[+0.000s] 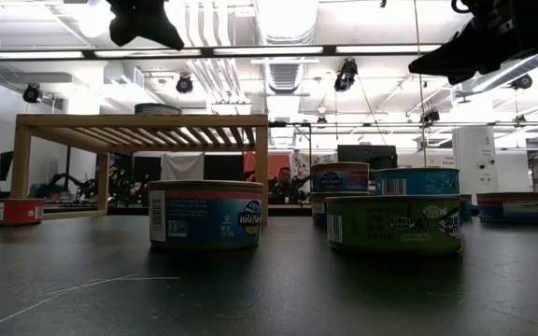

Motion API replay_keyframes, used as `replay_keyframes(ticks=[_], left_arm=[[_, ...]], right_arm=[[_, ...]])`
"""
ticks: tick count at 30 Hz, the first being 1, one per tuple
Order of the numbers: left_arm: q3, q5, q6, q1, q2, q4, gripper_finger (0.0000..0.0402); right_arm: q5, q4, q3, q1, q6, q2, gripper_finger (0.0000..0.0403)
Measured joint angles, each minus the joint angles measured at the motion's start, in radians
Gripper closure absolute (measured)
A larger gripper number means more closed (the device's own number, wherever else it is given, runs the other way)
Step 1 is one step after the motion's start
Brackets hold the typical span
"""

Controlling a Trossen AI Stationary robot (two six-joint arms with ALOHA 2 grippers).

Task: Stack canned seafood by type on shelf
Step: Put the green blue tuna can on the shelf

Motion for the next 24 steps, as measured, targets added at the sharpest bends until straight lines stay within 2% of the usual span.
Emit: replay_keyframes(ticks=[7,12,17,24], left_arm=[[-0.113,-0.025,-0.029,-0.016,0.000,0.155,0.0401],[-0.162,-0.107,-0.067,-0.016,0.000,0.156,0.0401],[-0.177,-0.147,-0.087,-0.015,0.010,0.149,0.0401],[-0.177,-0.241,-0.080,-0.005,0.064,0.055,0.0402]], right_arm=[[0.000,0.001,-0.002,0.000,0.000,0.000,0.0369],[0.000,0.001,-0.002,0.000,-0.007,0.000,0.0369],[0.000,0.002,-0.002,0.000,-0.013,0.000,0.0369],[0.000,0.003,-0.002,0.000,-0.015,0.000,0.0369]])
